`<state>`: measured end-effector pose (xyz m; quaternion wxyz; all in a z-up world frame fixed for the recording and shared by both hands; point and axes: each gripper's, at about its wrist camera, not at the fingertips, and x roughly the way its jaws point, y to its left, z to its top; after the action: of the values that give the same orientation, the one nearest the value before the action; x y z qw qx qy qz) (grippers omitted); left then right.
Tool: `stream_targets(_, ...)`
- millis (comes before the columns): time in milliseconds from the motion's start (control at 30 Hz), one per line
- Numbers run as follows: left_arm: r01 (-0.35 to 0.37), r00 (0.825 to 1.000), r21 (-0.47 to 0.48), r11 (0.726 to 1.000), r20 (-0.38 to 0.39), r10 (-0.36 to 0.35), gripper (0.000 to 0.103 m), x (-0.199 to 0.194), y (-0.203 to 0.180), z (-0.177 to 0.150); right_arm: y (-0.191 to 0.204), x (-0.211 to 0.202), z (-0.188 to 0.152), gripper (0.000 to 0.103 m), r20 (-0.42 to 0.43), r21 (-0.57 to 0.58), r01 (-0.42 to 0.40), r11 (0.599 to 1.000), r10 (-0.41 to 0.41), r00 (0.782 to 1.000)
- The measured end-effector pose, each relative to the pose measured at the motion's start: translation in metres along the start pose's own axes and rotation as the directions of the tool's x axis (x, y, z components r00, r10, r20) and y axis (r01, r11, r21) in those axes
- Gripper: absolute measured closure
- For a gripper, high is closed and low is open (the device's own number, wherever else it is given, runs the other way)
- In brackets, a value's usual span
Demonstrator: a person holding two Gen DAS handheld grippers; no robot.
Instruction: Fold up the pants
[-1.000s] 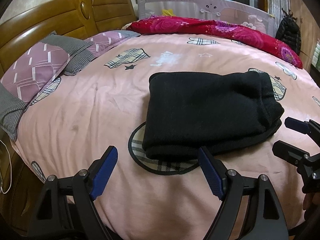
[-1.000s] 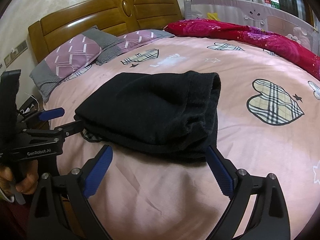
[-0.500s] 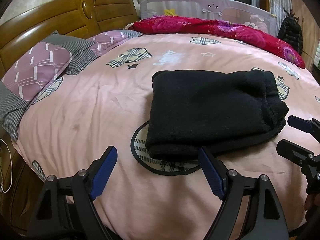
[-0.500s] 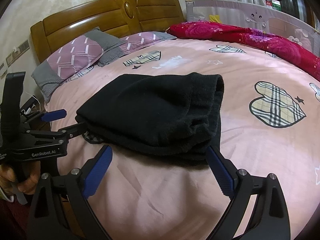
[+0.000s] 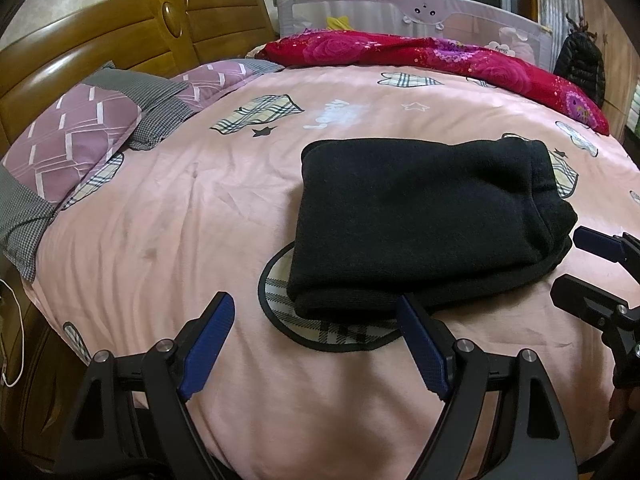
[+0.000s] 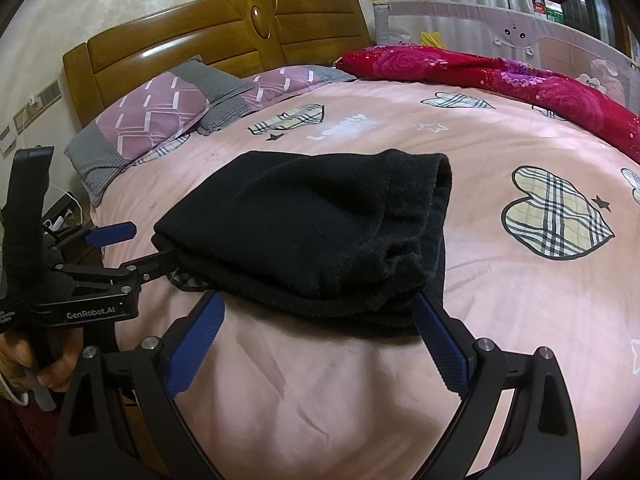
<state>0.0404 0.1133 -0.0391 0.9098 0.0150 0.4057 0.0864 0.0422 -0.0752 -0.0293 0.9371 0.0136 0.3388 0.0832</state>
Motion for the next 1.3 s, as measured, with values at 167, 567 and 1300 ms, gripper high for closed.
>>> stream_targets(167, 0.0, 1.0, -0.002, 1.0, 0.003, 0.0, 0.02, 0.0006, -0.0001, 0.0004, -0.0018, 0.0006, 0.0007, 0.008, 0.007, -0.001, -0.007, 1.0, 0.007, 1.0)
stream_targets(567, -0.002, 1.0, 0.002, 1.0, 0.013, 0.002, 0.02, -0.0018, -0.0013, 0.0016, -0.0011, -0.0008, 0.0003, 0.008, 0.033, -0.004, -0.021, 1.0, 0.021, 0.999)
stream_targets(1300, -0.004, 1.0, -0.001, 1.0, 0.018, 0.004, 0.019, -0.0023, -0.0002, 0.003, -0.0009, -0.0005, 0.0021, 0.008, 0.034, 0.002, -0.023, 1.0, 0.023, 0.999)
